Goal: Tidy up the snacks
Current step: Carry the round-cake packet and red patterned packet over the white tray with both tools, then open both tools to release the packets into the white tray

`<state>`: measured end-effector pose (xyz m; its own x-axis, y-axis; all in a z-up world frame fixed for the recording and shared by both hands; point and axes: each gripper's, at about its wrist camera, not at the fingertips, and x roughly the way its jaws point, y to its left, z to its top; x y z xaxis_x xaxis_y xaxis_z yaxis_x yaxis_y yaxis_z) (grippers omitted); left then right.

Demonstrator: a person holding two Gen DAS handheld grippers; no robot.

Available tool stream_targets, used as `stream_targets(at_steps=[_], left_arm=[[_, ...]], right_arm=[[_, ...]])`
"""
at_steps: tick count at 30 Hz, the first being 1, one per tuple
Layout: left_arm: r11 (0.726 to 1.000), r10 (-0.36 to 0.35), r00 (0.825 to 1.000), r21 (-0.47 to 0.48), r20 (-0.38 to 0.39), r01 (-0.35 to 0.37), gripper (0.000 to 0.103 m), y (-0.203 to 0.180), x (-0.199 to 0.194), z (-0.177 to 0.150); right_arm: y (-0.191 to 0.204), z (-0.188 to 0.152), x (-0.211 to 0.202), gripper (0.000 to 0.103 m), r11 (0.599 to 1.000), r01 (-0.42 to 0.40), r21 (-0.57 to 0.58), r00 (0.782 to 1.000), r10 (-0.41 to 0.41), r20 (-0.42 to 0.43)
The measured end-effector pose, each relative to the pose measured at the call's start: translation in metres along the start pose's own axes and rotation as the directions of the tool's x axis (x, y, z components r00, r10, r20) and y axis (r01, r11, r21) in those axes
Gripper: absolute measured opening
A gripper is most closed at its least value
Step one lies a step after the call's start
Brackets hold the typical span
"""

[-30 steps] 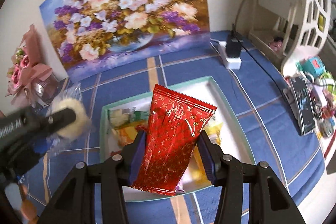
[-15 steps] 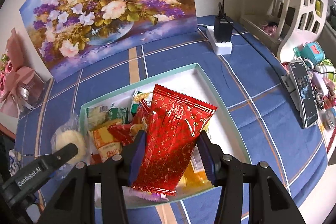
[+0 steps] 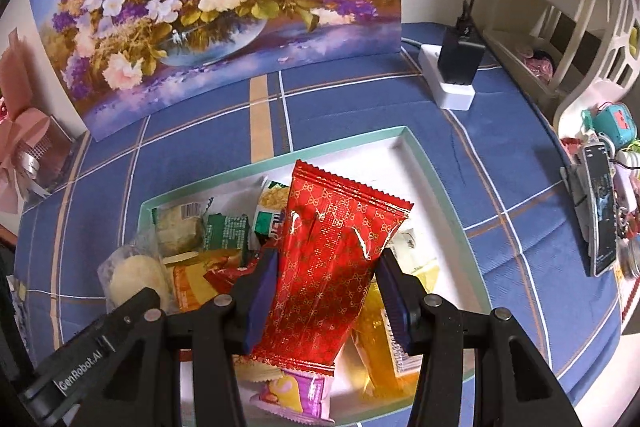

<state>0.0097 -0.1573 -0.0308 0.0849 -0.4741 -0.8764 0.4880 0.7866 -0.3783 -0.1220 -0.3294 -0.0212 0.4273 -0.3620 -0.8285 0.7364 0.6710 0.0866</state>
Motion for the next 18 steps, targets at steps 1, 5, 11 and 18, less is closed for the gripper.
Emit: stream_targets(at_steps=[1, 5, 11, 18], left_arm=[[1.0, 0.005, 1.0, 0.006, 0.001, -0.005, 0.053, -0.001, 0.001, 0.0], [1.0, 0.004, 1.0, 0.019, -0.012, -0.004, 0.053, -0.004, 0.007, 0.001], [1.0, 0.013, 1.0, 0.027, -0.023, -0.012, 0.053, -0.004, 0.015, 0.0], [1.0, 0.011, 0.999, 0.019, -0.034, -0.01, 0.055, -0.005, 0.014, 0.001]], right_arm=[[0.001, 0.001, 0.002, 0.053, 1.0, 0.002, -0.002, 1.0, -0.002, -0.003], [0.001, 0.005, 0.007, 0.052, 1.0, 0.007, -0.005, 1.0, -0.007, -0.004], [0.002, 0.004, 0.012, 0.052, 1.0, 0.012, -0.011, 1.0, -0.012, -0.017], [0.002, 0.001, 0.01, 0.053, 1.0, 0.017, -0.016, 1.0, -0.018, -0.023]])
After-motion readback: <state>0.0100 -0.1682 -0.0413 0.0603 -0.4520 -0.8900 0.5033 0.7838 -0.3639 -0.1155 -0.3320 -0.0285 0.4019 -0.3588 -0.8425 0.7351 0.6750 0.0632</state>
